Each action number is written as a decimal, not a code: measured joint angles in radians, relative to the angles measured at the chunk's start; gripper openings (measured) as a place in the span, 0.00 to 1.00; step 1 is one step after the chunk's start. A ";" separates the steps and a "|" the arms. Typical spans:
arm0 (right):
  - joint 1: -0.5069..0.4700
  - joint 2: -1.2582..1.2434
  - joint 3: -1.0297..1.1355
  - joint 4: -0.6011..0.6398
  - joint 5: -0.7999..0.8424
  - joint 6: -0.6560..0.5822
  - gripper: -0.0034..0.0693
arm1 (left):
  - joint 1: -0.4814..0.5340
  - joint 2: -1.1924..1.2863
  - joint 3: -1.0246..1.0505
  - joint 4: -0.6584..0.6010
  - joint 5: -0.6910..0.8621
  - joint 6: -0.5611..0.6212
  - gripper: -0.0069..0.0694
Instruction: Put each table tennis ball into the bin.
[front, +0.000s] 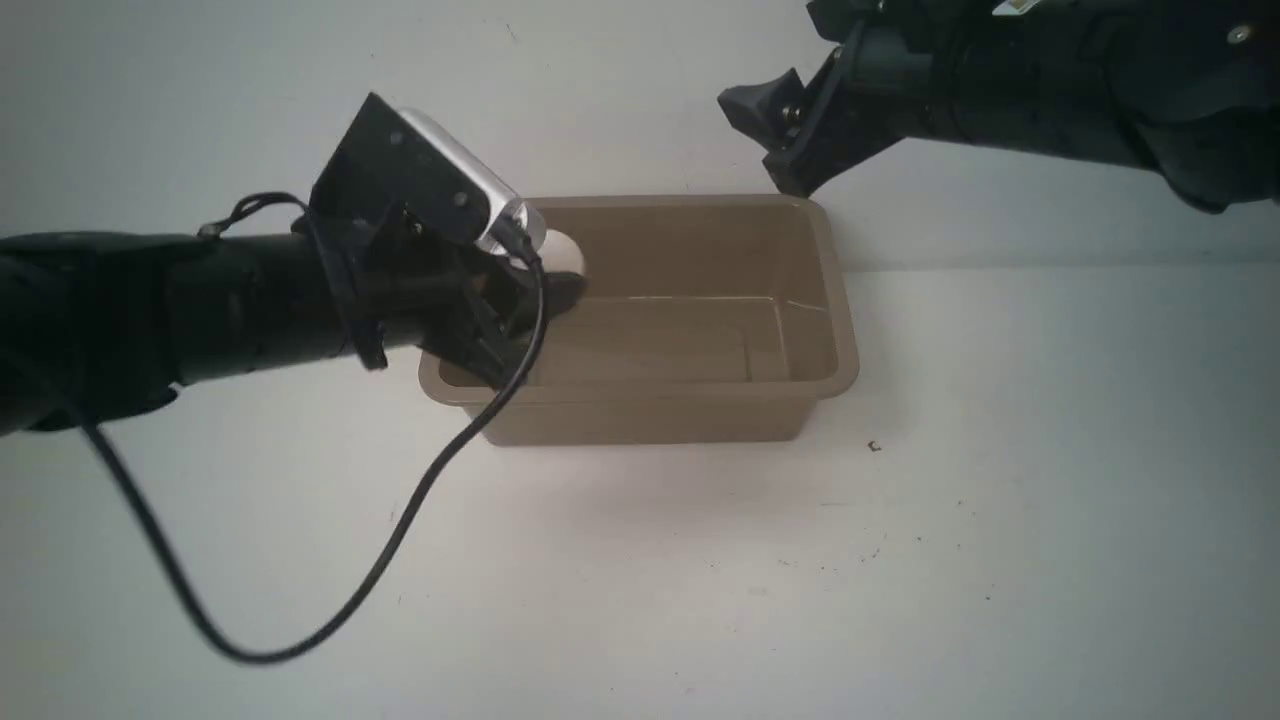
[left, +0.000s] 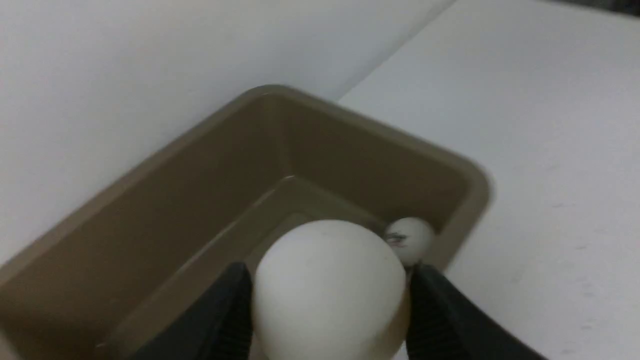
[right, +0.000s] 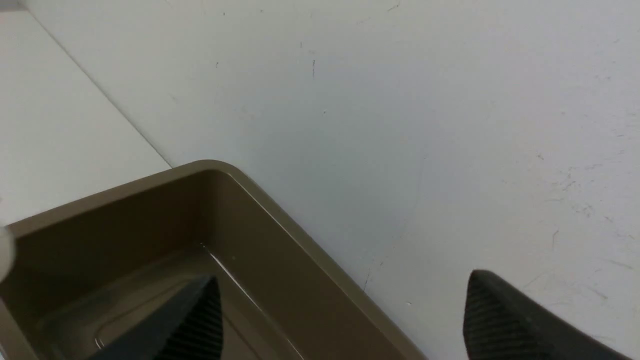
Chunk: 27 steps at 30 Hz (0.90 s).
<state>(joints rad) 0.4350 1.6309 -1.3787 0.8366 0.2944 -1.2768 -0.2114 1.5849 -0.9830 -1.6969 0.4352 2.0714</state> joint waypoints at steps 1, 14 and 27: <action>0.000 0.000 0.000 0.000 0.000 0.000 0.86 | 0.000 0.041 -0.025 -0.002 -0.020 0.027 0.55; 0.003 -0.121 0.000 -0.013 -0.013 -0.027 0.86 | 0.000 0.392 -0.317 -0.003 -0.002 0.006 0.72; -0.050 -0.540 -0.001 -0.079 0.092 0.169 0.86 | 0.000 0.105 -0.277 -0.007 -0.107 -0.145 0.75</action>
<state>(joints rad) 0.3852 1.0904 -1.3802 0.7580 0.3867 -1.1078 -0.2114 1.6904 -1.2596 -1.7040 0.3284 1.9263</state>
